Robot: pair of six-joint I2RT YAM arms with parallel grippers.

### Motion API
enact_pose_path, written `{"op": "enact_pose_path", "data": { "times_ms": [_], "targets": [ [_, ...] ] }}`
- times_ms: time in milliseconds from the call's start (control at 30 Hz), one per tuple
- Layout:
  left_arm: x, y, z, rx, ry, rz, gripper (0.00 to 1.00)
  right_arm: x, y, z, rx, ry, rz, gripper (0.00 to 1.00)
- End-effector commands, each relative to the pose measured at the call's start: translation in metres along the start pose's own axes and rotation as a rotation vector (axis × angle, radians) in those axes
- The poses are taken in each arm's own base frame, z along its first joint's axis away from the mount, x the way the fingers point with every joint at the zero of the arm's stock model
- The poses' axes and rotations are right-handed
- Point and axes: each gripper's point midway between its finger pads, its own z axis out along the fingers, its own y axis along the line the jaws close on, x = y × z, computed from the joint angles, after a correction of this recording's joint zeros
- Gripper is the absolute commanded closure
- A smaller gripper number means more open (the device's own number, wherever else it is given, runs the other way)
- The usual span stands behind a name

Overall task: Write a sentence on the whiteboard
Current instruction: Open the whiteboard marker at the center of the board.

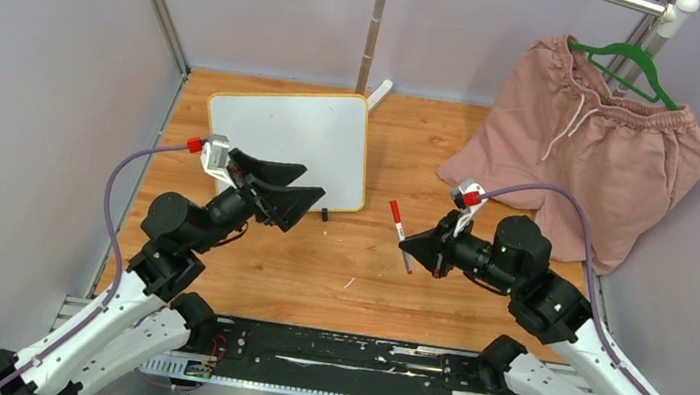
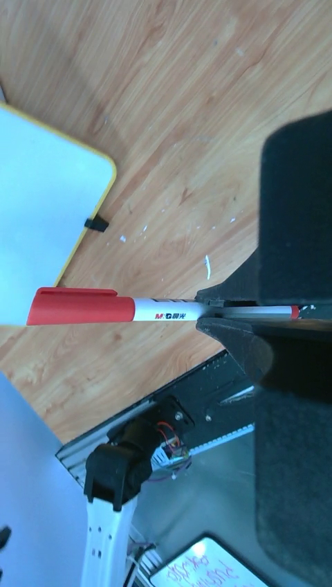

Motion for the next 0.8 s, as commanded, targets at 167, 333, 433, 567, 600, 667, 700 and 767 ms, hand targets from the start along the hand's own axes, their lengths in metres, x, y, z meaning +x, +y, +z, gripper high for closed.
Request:
{"op": "enact_pose_path", "data": {
  "times_ms": [167,333,433,567,600,667,700,767],
  "targets": [
    [-0.001,-0.074,0.021,0.367,0.106,-0.136,0.05,-0.034,0.054,0.019,-0.183,-0.126,-0.007,1.0],
    [0.004,-0.076,0.023,0.379,0.139,-0.161,0.08,-0.053,0.071,0.032,-0.225,-0.192,-0.02,1.0],
    [0.007,-0.078,0.022,0.394,0.156,-0.163,0.1,-0.061,0.075,0.039,-0.227,-0.218,-0.015,1.0],
    [0.016,-0.078,0.021,0.409,0.193,-0.166,0.16,-0.068,0.08,0.044,-0.242,-0.24,-0.008,1.0],
    [0.019,-0.076,0.021,0.402,0.201,-0.172,0.18,-0.068,0.081,0.045,-0.244,-0.24,-0.009,1.0],
    [0.023,-0.072,0.022,0.391,0.209,-0.185,0.2,-0.069,0.083,0.046,-0.248,-0.241,-0.011,1.0],
    [0.024,-0.071,0.022,0.383,0.211,-0.192,0.21,-0.07,0.084,0.046,-0.251,-0.245,-0.011,1.0],
    [0.026,-0.068,0.023,0.375,0.214,-0.198,0.22,-0.071,0.086,0.045,-0.256,-0.248,-0.012,1.0]
  ]
}}
